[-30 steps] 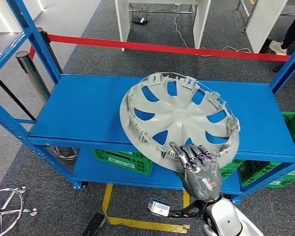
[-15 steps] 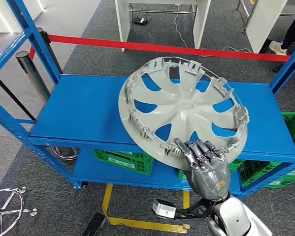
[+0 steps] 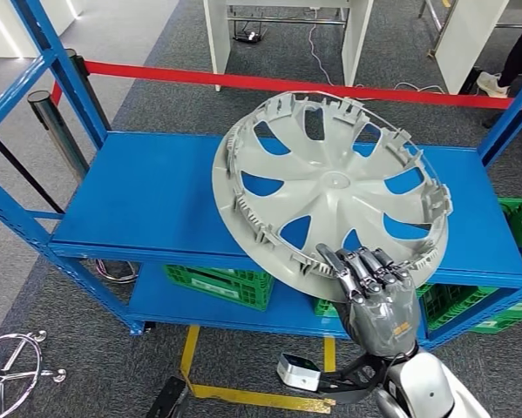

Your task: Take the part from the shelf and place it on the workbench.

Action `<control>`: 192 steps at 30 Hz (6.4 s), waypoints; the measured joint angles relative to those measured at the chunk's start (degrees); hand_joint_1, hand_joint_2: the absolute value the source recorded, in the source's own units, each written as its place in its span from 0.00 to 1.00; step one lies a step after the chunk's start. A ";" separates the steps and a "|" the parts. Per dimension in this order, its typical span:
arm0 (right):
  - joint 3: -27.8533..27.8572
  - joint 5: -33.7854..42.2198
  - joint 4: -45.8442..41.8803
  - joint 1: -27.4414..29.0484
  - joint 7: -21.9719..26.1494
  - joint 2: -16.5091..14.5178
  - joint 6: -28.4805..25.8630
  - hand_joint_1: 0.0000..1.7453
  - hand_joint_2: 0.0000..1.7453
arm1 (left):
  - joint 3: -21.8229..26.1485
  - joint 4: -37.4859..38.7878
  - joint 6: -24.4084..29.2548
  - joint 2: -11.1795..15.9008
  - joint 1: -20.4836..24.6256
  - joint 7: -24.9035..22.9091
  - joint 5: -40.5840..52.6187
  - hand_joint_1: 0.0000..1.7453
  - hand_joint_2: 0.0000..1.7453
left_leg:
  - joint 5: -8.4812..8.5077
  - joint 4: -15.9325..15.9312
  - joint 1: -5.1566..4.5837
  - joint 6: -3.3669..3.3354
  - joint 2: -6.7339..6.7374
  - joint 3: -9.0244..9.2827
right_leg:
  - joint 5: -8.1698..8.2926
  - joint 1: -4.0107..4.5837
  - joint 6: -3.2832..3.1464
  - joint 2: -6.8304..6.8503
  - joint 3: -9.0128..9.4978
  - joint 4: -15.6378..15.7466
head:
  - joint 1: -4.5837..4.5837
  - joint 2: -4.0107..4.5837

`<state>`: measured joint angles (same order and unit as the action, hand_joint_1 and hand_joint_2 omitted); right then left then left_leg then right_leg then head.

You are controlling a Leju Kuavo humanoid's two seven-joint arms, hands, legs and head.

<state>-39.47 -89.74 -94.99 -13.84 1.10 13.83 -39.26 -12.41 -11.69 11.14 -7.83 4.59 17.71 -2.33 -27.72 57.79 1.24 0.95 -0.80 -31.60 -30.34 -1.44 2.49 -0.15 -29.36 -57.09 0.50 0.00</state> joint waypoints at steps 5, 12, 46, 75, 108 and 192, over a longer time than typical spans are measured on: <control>4.97 -0.01 -4.14 3.22 7.09 -2.03 0.00 1.00 1.00 | 0.00 0.00 0.30 0.01 -0.01 0.75 0.14 0.00 0.00 | 0.00 -0.01 0.00 0.00 0.00 0.00 | 0.00 0.00 0.00 0.00 0.00 0.00 | 0.00 0.00; 10.08 -0.13 -6.90 6.28 11.64 -5.64 0.00 1.00 1.00 | 0.00 0.00 0.32 0.04 -0.01 -0.03 0.10 0.00 0.00 | -0.01 0.07 -0.05 -0.02 0.00 0.00 | 0.04 -0.07 0.03 0.00 0.01 0.02 | 0.01 0.00; 13.28 -0.07 -7.80 7.95 10.47 -7.67 0.04 1.00 1.00 | -0.02 0.00 2.20 -0.02 0.75 -1.32 1.29 0.00 0.00 | -7.83 17.36 0.03 0.70 0.49 -7.92 | 3.19 0.63 -2.60 0.45 -5.40 -1.98 | 0.46 0.00; 15.13 -0.08 -9.01 10.58 12.05 -7.64 0.02 1.00 1.00 | -0.19 -0.15 2.36 -0.31 1.73 -2.02 2.87 0.00 0.00 | -4.48 13.23 -0.79 0.62 0.84 -9.89 | 2.25 0.45 -2.68 0.58 -1.75 0.69 | 0.86 0.00; 17.40 -0.09 -10.61 12.43 12.52 -7.62 0.04 1.00 1.00 | -0.48 -0.35 2.61 -0.32 2.68 -2.26 3.01 0.00 0.00 | -4.86 15.73 -1.08 0.29 0.70 -7.27 | 4.56 0.81 -2.90 0.97 -3.95 1.23 | 1.32 0.00; 34.69 -0.15 -26.07 28.26 20.50 -12.76 0.02 1.00 1.00 | -1.57 -0.83 0.34 -0.26 4.52 -4.31 4.63 0.00 0.00 | 7.92 0.17 -0.79 -0.17 1.01 -7.49 | -3.61 -0.11 -0.56 0.09 3.90 0.64 | 2.28 0.00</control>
<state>-4.78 -89.89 -121.06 14.42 21.59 1.07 -39.23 -13.99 -12.52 11.47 -8.09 9.11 13.40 2.30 -19.80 57.96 0.45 0.78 0.21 -39.09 -33.95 -1.54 1.92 -0.06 -25.46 -56.45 2.78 0.00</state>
